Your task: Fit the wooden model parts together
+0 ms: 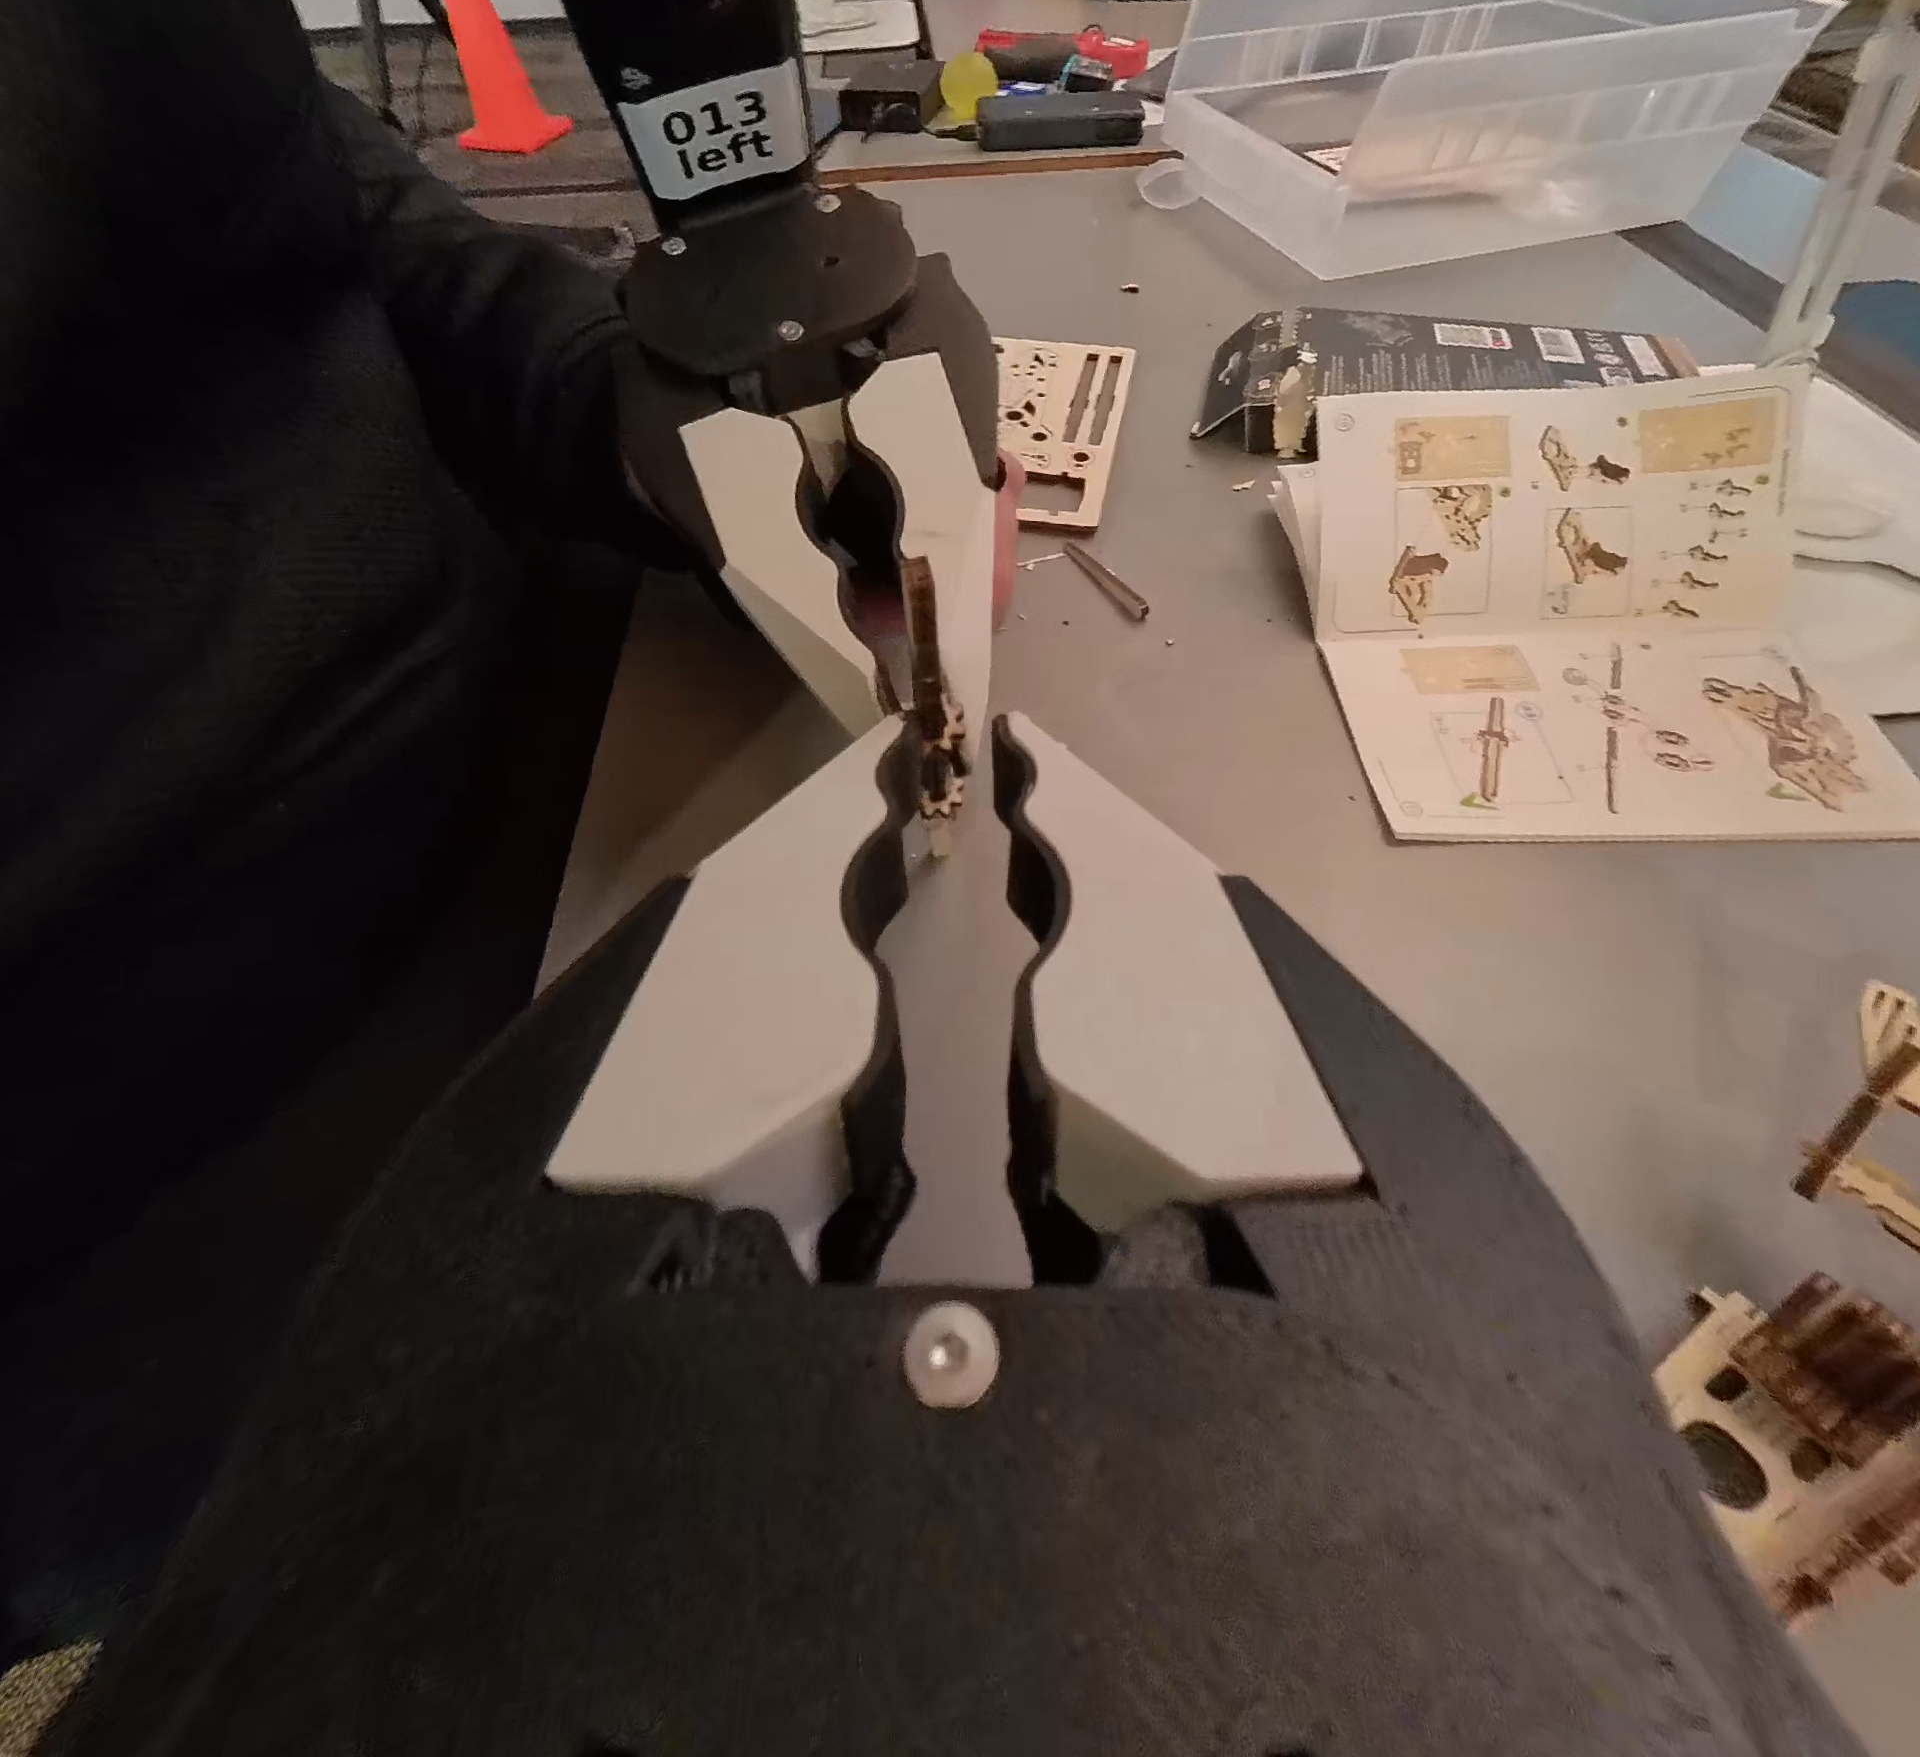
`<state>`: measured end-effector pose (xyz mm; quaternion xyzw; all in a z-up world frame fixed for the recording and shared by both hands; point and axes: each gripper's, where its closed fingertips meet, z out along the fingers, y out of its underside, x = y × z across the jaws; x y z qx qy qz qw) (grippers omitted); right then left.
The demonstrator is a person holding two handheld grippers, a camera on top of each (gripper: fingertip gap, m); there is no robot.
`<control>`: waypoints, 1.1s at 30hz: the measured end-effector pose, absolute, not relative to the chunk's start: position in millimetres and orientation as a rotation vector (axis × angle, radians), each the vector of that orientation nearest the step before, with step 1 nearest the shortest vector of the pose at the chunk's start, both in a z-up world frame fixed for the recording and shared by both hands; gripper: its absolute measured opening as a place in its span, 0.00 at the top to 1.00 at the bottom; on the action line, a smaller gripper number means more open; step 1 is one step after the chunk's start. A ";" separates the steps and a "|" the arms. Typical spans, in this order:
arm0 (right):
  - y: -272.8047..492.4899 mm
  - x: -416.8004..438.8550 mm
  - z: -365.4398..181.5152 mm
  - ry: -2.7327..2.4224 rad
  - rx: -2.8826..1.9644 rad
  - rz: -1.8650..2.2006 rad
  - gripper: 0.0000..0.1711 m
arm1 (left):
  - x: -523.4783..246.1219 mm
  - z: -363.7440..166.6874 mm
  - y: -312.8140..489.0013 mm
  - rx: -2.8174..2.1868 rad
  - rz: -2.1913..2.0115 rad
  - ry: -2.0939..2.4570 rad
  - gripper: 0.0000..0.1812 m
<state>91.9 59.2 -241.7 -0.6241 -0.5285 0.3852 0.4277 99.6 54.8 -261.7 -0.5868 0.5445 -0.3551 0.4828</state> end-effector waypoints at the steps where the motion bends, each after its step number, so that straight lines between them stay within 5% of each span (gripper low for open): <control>1: 58.2 91.0 -241.1 -1.331 -1.554 0.964 0.94 | 99.6 -261.2 54.4 -1.426 -0.869 1.328 0.97; 33: 56.3 89.7 -239.8 -1.437 -1.571 0.971 1.00 | 93.9 -250.7 56.8 -1.414 -0.944 1.372 0.97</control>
